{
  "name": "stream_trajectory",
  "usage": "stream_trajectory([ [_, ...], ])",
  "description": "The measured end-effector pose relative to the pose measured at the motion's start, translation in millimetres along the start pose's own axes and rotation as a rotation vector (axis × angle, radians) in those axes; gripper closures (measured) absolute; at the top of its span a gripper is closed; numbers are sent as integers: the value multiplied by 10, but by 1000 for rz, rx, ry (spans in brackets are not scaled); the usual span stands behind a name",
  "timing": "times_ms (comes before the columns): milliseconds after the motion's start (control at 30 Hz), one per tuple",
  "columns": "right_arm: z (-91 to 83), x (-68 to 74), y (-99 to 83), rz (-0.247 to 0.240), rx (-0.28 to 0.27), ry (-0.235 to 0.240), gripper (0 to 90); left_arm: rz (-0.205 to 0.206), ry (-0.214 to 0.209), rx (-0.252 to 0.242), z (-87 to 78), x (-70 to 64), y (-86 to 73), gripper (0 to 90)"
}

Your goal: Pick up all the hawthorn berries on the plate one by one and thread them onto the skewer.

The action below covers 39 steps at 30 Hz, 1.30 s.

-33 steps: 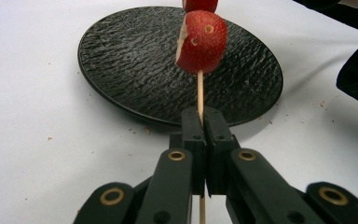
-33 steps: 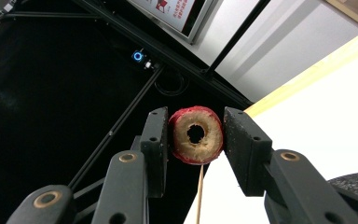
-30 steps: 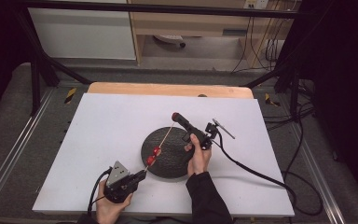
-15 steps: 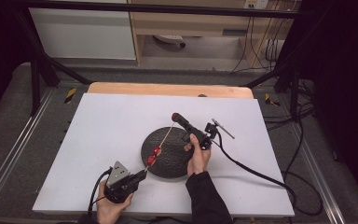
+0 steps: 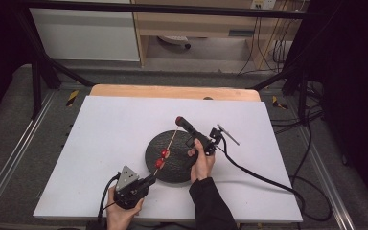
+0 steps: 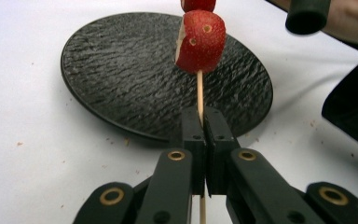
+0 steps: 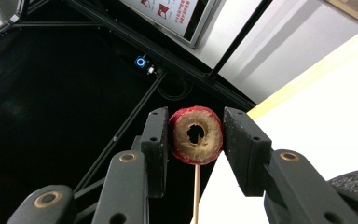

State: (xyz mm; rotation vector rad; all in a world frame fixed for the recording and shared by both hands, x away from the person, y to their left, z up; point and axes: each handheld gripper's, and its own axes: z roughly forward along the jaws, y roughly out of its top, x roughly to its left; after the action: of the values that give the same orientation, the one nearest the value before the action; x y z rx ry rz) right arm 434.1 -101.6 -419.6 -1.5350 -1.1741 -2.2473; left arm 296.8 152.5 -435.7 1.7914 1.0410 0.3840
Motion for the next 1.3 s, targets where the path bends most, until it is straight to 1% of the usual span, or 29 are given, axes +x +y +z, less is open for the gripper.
stream_trajectory([
  [100, -4, -8, -30, 3, 7, 0, 621, -10, 11, -6, 29, -34, 16, 881],
  [200, -18, -8, -64, 6, 2, 4, 622, -26, 13, 11, 78, -46, 26, 881],
  [233, -21, -3, -70, 4, 1, 7, 622, -29, 10, 15, 93, -45, 24, 881],
  [300, -33, 16, -73, -14, 0, 3, 622, -33, 7, 14, 101, -36, 19, 881],
  [367, -44, 31, -71, -21, -2, 4, 623, -42, 0, 1, 95, -32, 22, 882],
  [433, -44, 40, -58, -35, 3, -1, 624, -34, 1, -6, 78, -40, 26, 882],
  [467, -44, 41, -55, -34, 4, 1, 625, -32, 5, -9, 72, -43, 26, 882],
  [567, -42, 39, -50, -18, 5, 9, 625, -36, 7, -23, 55, -35, 25, 882],
  [700, -41, 38, -47, -4, -1, 3, 625, -33, 20, -46, 10, -28, 31, 882],
  [833, -36, 32, -29, -19, 29, -22, 625, -31, 33, -41, -24, 18, 41, 882],
  [867, -33, 27, -19, -22, 40, -20, 625, -27, 38, -43, -36, 30, 45, 882],
  [1000, -26, 25, -5, 8, 56, -20, 630, -17, 44, -47, -50, 39, 43, 882],
  [1067, -25, 15, -15, 33, 50, -10, 633, -8, 42, -50, -34, 7, 30, 882],
  [1100, -22, 9, -23, 43, 42, -2, 634, -9, 35, -47, -31, -11, 24, 882],
  [1167, -22, -6, -37, 42, 34, 2, 636, -8, 28, -50, -34, -30, 23, 883],
  [1233, -22, -12, -47, 27, 29, 6, 637, -21, 23, -48, -36, -22, 28, 883],
  [1300, -19, -9, -56, 13, 28, 8, 638, -27, 27, -45, -34, -11, 24, 883],
])
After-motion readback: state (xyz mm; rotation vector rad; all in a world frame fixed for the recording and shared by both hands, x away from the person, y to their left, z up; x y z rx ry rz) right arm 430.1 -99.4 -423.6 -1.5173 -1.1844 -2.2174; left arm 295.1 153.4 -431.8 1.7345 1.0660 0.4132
